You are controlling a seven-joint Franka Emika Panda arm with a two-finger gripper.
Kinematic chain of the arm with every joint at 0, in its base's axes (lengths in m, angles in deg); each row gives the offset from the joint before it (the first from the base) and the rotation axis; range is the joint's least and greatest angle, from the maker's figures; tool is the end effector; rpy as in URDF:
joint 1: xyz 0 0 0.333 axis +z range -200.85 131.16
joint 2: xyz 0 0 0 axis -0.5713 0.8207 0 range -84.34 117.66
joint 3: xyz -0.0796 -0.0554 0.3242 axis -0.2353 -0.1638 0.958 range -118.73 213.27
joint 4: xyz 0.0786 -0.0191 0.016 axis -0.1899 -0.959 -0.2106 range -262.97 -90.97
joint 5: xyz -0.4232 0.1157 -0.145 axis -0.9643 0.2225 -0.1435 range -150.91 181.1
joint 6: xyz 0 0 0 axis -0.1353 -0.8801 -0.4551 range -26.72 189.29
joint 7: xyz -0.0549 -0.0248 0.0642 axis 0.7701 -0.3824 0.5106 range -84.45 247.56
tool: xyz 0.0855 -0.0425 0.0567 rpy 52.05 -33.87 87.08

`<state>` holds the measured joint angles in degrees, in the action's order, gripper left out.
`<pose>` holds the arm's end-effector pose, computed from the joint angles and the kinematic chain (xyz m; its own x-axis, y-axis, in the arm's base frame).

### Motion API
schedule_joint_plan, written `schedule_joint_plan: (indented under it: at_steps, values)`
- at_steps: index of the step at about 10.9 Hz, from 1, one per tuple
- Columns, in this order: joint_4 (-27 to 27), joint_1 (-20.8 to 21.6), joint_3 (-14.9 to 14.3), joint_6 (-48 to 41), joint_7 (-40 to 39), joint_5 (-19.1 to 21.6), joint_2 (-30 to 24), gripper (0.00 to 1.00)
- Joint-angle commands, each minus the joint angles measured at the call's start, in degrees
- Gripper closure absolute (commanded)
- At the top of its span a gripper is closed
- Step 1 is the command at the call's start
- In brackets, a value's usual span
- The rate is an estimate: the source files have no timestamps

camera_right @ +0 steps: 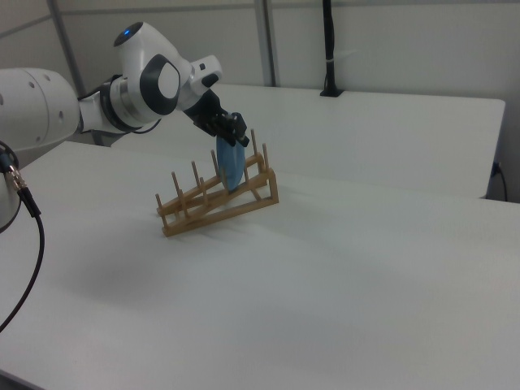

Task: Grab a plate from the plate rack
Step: 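Close the gripper on the blue plate's rim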

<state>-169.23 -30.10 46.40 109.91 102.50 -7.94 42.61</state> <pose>0.8079 0.0511 0.4805 0.8586 -0.0051 0.5127 -0.1301 -0.9694 0.2083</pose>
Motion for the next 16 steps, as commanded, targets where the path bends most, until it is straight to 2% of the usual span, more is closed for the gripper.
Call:
schedule_joint_plan:
  at_steps: [1, 6, 10, 12, 16]
  values:
    - [0.52, 1.41, -0.54, 0.26, 1.64, -1.49, -0.20, 0.58]
    - [0.43, 1.41, -0.63, 0.08, 1.64, -1.40, -0.46, 0.60]
    - [0.35, 1.32, -0.89, 0.08, 1.55, -1.58, -0.64, 0.84]
    - [0.35, 1.23, -0.89, 0.08, 1.55, -2.98, -0.64, 0.94]
    - [0.08, 0.80, -1.24, 0.08, 1.29, -4.04, -2.13, 0.99]
